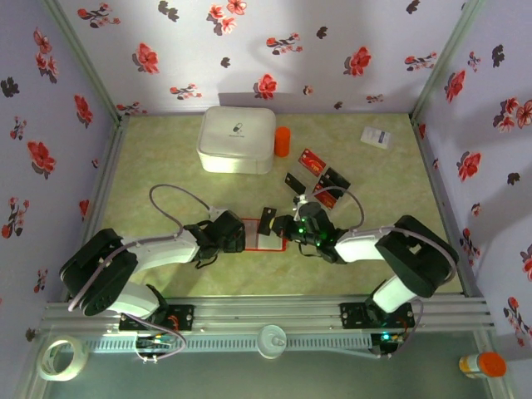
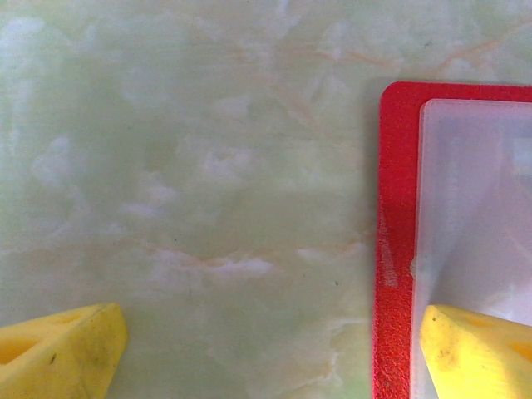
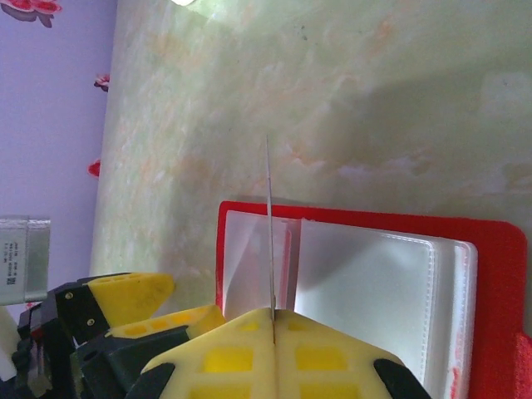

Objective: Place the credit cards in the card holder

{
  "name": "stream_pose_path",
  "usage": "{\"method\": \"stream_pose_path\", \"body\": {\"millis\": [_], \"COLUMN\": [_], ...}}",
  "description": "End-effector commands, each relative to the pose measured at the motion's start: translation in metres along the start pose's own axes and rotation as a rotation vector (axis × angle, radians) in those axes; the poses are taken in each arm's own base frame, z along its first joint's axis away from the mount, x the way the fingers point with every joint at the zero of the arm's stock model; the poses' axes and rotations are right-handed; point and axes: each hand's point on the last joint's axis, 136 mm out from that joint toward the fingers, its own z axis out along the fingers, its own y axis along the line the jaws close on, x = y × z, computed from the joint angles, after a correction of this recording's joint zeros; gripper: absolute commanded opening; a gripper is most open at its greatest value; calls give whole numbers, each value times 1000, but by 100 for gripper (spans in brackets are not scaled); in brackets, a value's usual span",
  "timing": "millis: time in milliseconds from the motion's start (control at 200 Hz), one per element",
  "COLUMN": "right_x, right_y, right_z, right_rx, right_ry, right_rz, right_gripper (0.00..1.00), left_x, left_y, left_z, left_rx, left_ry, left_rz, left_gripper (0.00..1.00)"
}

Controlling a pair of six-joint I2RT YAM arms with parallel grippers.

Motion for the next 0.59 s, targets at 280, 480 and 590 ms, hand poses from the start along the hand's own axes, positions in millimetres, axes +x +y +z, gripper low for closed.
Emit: {"method": "stream_pose_path", "body": {"millis": [280, 480, 590], "right_x": [8, 9, 9], "right_y": [-11, -18, -20], "right_z": [7, 1, -1], "right_rx": [1, 19, 25], "right_ry": [-14, -31, -36], "right_rz": [20, 23, 25], "right_gripper": [0, 0, 0], "left_x": [41, 41, 42], "left_y": [42, 42, 42], "left_z": [3, 3, 3], "left_rx": [-150, -148, -147], "left_ry": [121, 121, 121], "left_rz": [38, 40, 39], "left_gripper": [92, 92, 92]}}
